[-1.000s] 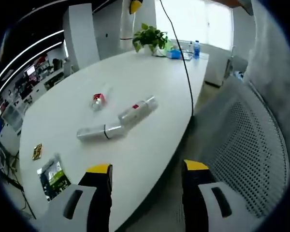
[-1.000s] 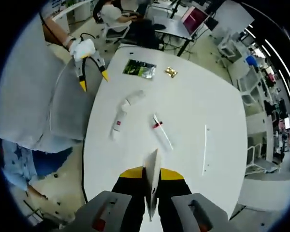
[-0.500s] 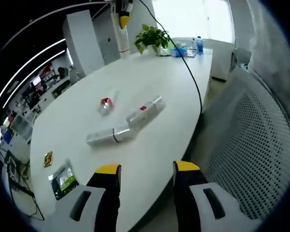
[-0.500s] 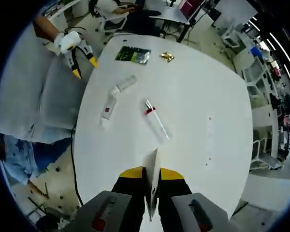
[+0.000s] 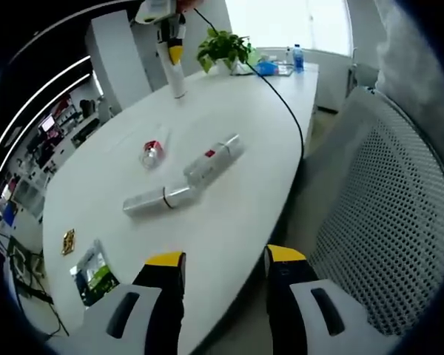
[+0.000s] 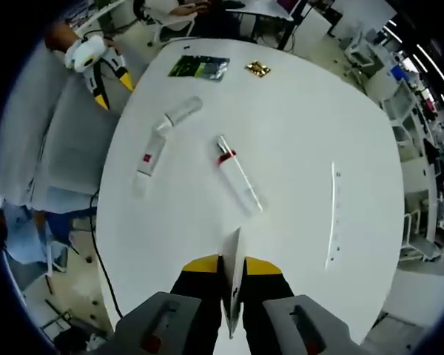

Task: Arrange the skincare products in the storage area until every visible bottle or jar stands upright without overlapping.

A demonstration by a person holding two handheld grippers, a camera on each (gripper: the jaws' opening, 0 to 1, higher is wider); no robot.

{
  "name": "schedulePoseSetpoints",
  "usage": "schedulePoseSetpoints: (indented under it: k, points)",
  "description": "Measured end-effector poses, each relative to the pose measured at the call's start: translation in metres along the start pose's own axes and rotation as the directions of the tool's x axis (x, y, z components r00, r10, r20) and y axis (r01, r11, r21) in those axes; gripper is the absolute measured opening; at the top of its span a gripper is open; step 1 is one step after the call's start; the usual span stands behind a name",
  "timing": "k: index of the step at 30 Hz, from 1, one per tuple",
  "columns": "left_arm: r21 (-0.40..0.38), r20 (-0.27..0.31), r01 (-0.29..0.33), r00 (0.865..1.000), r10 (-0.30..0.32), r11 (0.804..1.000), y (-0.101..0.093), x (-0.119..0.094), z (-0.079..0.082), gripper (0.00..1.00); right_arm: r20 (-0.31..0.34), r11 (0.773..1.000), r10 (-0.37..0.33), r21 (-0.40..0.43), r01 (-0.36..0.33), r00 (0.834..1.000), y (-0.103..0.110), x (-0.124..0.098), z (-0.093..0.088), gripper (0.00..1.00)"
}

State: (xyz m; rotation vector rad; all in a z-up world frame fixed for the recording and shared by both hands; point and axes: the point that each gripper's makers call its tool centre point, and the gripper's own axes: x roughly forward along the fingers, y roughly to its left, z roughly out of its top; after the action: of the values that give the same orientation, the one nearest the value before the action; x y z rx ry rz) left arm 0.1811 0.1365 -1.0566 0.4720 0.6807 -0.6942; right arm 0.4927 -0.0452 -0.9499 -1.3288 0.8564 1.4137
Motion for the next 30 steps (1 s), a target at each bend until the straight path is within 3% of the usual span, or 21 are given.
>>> schedulePoseSetpoints:
  k: [12, 28, 30]
  points:
    - [-0.011, -0.017, -0.02, 1.0, 0.02, 1.0, 0.006, 0.0, -0.006, 0.37, 0.001, 1.0, 0.005, 0.027, -0.005, 1.0, -0.011, 0.035, -0.01, 0.0]
    - [-0.012, -0.027, -0.042, 0.999, 0.042, 0.999, 0.011, 0.0, -0.009, 0.36, 0.034, 1.0, 0.01, 0.005, -0.01, 0.999, -0.029, 0.051, -0.004, 0.01]
    - [-0.012, -0.028, -0.042, 0.999, 0.042, 0.999, 0.011, 0.0, -0.009, 0.36, 0.035, 0.996, 0.049, 0.07, -0.051, 0.998, -0.024, 0.05, -0.005, 0.01]
